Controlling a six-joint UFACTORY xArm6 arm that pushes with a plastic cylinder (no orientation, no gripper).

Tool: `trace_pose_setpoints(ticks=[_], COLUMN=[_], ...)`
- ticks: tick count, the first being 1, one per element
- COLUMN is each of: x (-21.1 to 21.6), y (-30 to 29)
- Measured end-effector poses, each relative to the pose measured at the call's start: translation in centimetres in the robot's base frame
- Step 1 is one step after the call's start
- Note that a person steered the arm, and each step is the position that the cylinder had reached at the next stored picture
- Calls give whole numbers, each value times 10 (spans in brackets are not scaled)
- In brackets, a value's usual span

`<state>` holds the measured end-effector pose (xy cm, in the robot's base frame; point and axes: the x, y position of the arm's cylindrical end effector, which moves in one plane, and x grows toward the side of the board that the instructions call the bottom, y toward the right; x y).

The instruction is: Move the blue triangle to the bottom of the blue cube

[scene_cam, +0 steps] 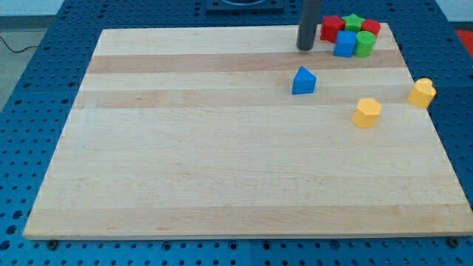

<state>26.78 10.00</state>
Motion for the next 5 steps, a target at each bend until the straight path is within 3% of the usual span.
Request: trace_pose_setpoints(ticks=[3,4,5], x=[121,148,143], y=[-91,-58,-13])
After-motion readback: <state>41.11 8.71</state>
